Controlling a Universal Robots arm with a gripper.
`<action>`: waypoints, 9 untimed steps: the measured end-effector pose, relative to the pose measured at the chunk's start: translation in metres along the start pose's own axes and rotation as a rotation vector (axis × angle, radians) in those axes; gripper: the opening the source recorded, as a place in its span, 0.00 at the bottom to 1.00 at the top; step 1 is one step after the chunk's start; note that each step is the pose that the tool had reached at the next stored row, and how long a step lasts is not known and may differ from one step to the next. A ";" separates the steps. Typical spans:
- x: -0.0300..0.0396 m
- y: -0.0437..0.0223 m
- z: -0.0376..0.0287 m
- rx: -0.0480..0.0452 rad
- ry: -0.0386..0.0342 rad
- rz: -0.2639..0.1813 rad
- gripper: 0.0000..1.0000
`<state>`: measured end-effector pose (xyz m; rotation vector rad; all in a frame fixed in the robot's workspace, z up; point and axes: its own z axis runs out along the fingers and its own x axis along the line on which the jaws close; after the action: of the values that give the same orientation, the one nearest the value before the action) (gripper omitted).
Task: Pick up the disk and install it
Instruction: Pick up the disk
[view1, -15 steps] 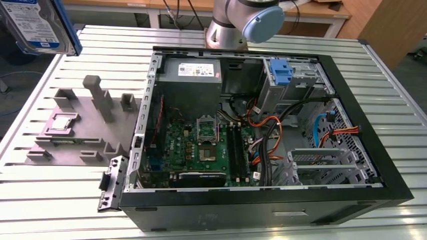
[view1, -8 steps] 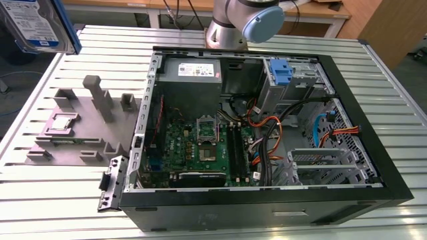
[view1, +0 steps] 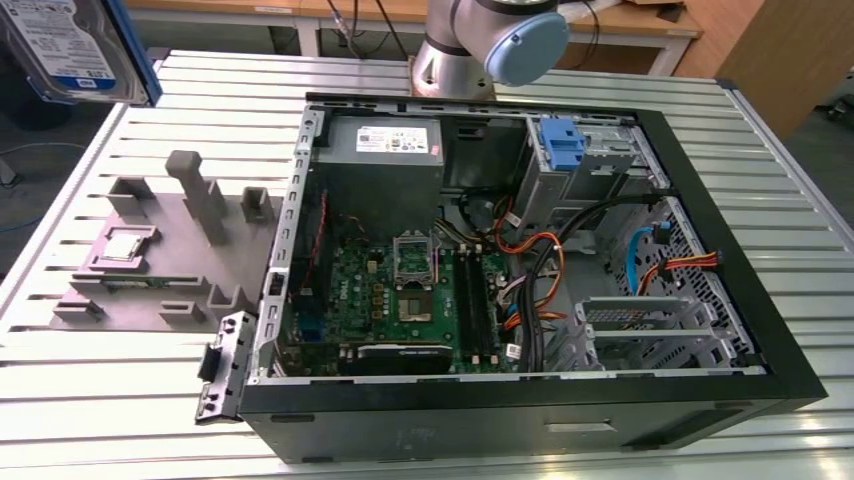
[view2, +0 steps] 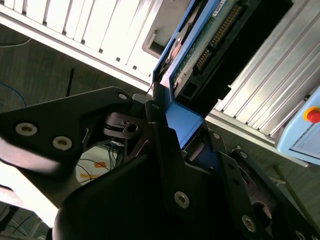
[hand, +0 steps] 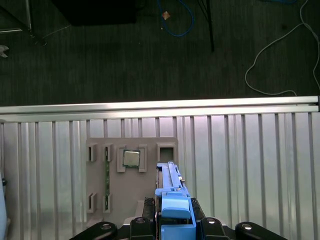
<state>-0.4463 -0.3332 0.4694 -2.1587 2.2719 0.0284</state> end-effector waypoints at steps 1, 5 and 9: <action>0.0000 0.0000 -0.0005 0.0000 0.0000 0.000 0.37; 0.0000 0.0000 -0.0012 0.0000 -0.0001 0.000 0.37; -0.0001 -0.0009 -0.0014 -0.0002 0.0001 0.000 0.37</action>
<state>-0.4453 -0.3332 0.4707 -2.1588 2.2720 0.0285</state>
